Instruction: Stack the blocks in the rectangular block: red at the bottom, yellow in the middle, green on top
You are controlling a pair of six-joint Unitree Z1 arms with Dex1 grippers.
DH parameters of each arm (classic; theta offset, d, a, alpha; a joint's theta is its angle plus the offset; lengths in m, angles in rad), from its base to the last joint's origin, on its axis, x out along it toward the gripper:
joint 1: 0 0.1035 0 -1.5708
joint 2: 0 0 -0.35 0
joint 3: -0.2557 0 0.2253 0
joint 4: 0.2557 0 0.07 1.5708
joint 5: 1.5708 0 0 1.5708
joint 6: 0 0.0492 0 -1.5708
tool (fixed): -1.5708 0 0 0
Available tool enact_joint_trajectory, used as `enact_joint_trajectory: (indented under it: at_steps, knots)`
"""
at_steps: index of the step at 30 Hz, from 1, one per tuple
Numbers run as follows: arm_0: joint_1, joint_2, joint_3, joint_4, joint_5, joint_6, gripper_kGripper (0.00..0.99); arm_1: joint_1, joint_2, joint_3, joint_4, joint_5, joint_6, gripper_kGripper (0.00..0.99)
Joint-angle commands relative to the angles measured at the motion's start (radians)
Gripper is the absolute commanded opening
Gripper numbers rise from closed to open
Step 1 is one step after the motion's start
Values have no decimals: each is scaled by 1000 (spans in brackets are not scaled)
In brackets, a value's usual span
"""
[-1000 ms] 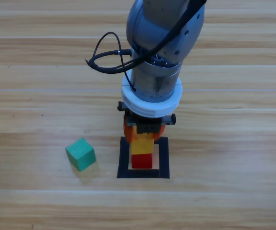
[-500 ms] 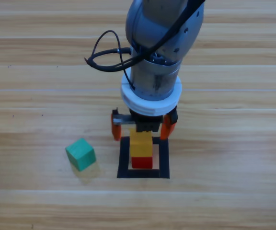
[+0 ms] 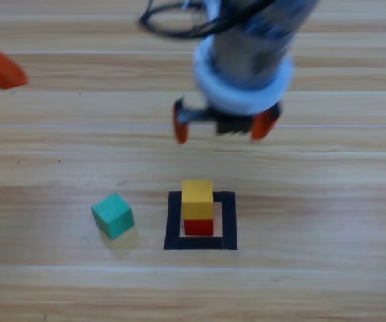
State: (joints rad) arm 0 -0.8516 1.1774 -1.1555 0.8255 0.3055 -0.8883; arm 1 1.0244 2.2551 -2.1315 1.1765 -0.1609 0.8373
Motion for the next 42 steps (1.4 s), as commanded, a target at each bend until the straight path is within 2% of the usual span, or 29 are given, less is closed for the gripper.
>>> enact_joint_trajectory:
  at_steps: [1,3,6,7,11,19,25,33,42]
  knots:
    - [37,173,-38,1,-22,-136,990,13,-378,371,-225,-43,-103,989]
    - [65,222,-40,1,-48,-193,990,-32,-505,582,-416,21,-165,989]
    - [89,331,-49,3,-77,-281,973,-150,-718,935,-747,201,-307,989]
    - [92,350,-52,3,-82,-294,973,-178,-750,989,-785,230,-337,990]
    - [94,459,-56,4,-85,-382,946,-221,-776,1044,-796,250,-417,990]
    - [94,663,-136,15,-92,-503,937,-227,-733,1070,-798,262,-423,990]
    - [98,734,-167,17,-115,-577,937,-227,-729,1084,-801,258,-414,990]
    - [115,838,-219,27,-171,-592,937,-227,-724,1090,-799,259,-412,990]
    - [138,872,-214,27,-200,-620,942,-227,-724,1093,-799,258,-412,990]
